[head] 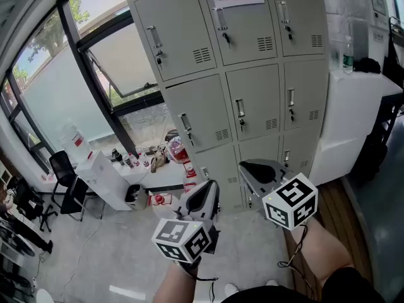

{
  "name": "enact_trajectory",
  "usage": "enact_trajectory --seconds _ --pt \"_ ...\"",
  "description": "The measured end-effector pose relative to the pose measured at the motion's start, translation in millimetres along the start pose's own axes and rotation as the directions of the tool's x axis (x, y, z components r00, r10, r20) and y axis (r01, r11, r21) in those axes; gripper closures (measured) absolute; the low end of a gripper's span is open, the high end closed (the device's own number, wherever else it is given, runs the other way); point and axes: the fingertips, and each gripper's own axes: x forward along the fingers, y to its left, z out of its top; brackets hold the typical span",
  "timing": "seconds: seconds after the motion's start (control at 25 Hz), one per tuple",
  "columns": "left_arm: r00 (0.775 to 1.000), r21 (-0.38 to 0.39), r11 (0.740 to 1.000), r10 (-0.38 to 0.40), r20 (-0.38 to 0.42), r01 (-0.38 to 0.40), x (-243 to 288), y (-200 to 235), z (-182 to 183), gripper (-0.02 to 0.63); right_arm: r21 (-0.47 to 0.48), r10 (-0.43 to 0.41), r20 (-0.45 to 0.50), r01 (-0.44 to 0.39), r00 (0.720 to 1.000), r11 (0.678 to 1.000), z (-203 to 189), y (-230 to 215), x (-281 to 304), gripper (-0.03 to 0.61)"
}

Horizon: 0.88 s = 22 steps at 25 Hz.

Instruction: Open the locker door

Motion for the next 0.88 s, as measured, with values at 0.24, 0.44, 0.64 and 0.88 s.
enact_trajectory --seconds 0.24,0.44,0.64,0.88 --pt "1.000 -0.009 1.000 -0.005 0.003 0.005 -2.7 16.2 -0.1 0.597 -0.007 0.003 0.004 -0.003 1.000 1.000 0.7 9.4 16.7 0.525" --pt "1.000 -0.019 1.000 0.004 0.003 -0.004 -10.3 39.9 -0.3 0.597 0.000 0.006 -0.004 -0.006 1.000 1.000 -1.2 19.0 38.3 0.525" --pt "1.000 -0.022 1.000 0.014 0.000 -0.014 -18.9 71.6 0.3 0.597 0.008 0.011 -0.010 -0.010 1.000 1.000 -4.9 31.4 68.8 0.525" --pt "0.999 -0.013 0.999 0.031 -0.012 -0.031 -28.2 113.9 -2.3 0.597 0.025 0.006 -0.016 -0.005 1.000 1.000 -11.9 43.7 108.6 0.525"
